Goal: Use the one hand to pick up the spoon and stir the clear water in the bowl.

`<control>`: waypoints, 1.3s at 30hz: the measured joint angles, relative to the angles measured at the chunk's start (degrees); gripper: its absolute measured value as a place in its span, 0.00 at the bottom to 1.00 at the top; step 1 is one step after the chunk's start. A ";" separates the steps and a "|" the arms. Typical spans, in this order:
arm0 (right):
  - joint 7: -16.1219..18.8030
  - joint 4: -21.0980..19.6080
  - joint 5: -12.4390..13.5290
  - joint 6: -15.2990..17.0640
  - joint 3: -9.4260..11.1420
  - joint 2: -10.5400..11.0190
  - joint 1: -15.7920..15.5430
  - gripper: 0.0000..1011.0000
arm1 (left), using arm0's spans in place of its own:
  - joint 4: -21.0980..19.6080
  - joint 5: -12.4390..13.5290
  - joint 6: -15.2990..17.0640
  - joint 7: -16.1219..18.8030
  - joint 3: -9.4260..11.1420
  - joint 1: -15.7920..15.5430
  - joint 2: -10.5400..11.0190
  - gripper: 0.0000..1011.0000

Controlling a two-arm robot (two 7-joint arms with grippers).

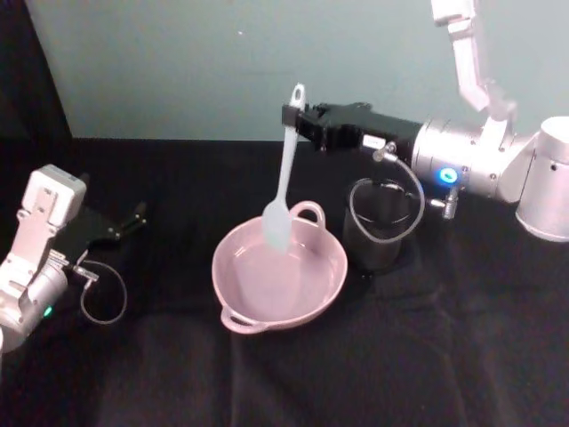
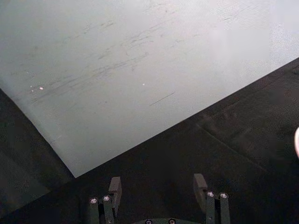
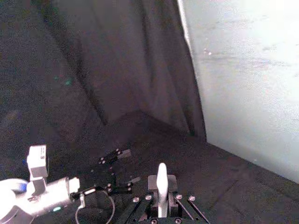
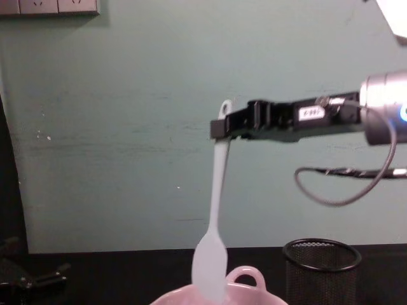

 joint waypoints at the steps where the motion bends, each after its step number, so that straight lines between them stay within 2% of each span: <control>1: 0.29 0.30 -0.09 -0.30 -0.32 -0.13 0.00 0.12 | 0.00 0.00 0.00 0.00 0.00 0.00 0.00 1.00; 6: 1.41 1.64 -1.05 -2.38 -1.61 -0.66 -0.29 0.12 | 0.00 0.00 0.00 0.00 0.00 0.00 0.00 1.00; 11: 2.76 3.15 -3.64 -5.39 -2.99 -1.22 -1.13 0.12 | 0.00 0.00 0.00 0.00 0.00 0.00 0.00 1.00; 20: 4.59 6.79 -7.38 -8.81 -4.41 -3.23 -1.76 0.12 | 0.00 0.00 0.00 0.00 0.00 0.00 0.00 1.00; 30: 6.62 9.82 -10.12 -11.01 -4.89 -5.29 -1.75 0.12 | 0.00 0.00 0.00 0.00 0.00 0.00 0.00 1.00; 39: 7.10 13.74 -12.10 -13.19 -4.18 -7.89 -1.21 0.12 | 0.00 0.00 0.00 0.00 0.00 0.00 0.00 1.00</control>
